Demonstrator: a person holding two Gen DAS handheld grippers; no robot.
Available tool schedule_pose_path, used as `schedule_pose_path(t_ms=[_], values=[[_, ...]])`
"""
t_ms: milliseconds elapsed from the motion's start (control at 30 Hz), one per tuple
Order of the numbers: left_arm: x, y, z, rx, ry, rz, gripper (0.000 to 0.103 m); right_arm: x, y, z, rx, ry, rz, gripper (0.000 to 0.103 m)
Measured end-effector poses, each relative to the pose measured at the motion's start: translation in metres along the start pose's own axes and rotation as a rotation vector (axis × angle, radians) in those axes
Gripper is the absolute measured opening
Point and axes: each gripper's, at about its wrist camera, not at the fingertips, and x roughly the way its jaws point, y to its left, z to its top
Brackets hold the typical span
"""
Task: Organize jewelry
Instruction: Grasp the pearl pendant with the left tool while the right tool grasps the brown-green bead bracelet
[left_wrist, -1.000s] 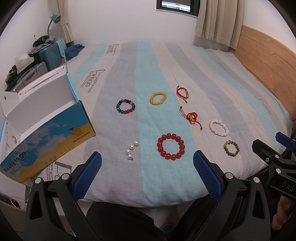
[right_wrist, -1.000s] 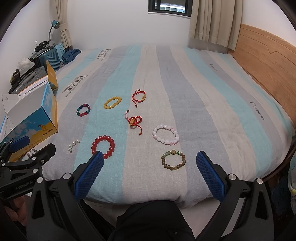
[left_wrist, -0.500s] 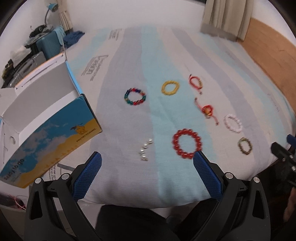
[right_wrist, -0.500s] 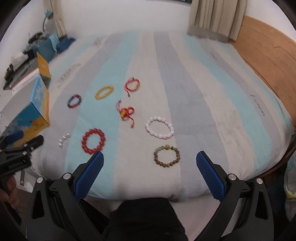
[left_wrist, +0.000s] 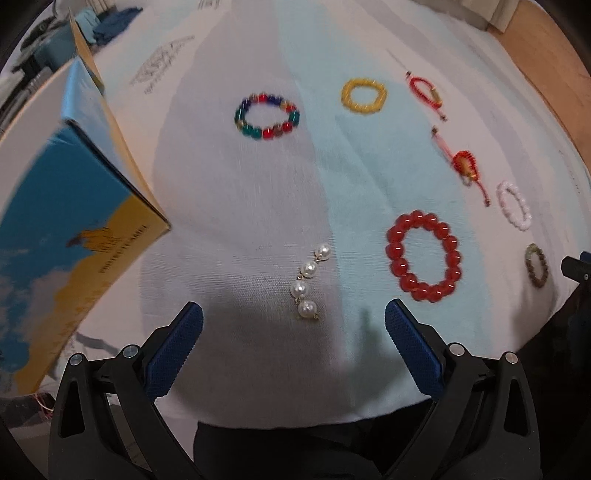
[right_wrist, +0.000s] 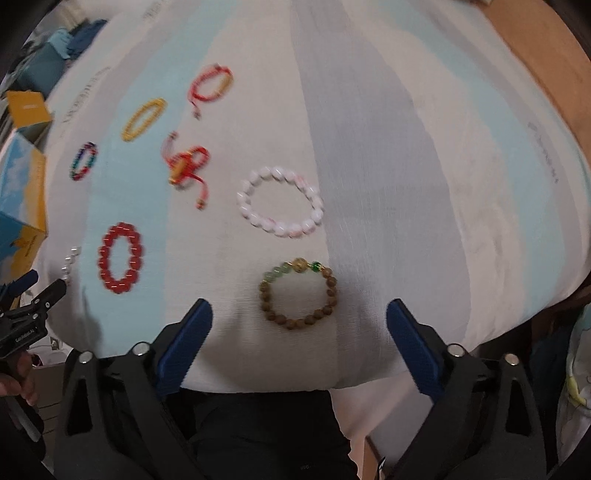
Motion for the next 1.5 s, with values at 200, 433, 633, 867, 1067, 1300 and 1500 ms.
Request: schedule_pose_path(t_ms=[200, 433, 633, 867, 1067, 1300, 1500], values=[[0.03, 0.005, 0.001, -0.006, 0.041, -0.018, 0.09, 0.038, -0.014, 0.0, 0.042, 0.093, 0.021, 0.072], [0.036, 0.011, -0.002, -0.015, 0.02, -0.032, 0.084, 0.066, -0.017, -0.007, 0.073, 0.102, 0.038, 0.058], [0.031, 0.012, -0.012, 0.017, -0.002, -0.011, 0.067, 0.073, -0.017, -0.015, 0.081, 0.067, 0.052, 0.046], [0.017, 0.018, -0.021, 0.047, -0.018, -0.017, 0.028, 0.07, -0.023, -0.02, 0.11, 0.038, 0.078, 0.011], [0.005, 0.017, -0.023, 0.043, -0.032, -0.039, 0.013, 0.056, -0.033, -0.013, 0.111, 0.015, 0.102, 0.007], [-0.013, 0.015, -0.023, 0.049, -0.059, -0.053, 0.013, 0.033, -0.03, -0.01, 0.097, -0.021, 0.122, 0.007], [-0.031, 0.017, -0.024, 0.047, -0.08, -0.064, 0.013, 0.012, -0.031, -0.016, 0.089, -0.073, 0.14, 0.007]])
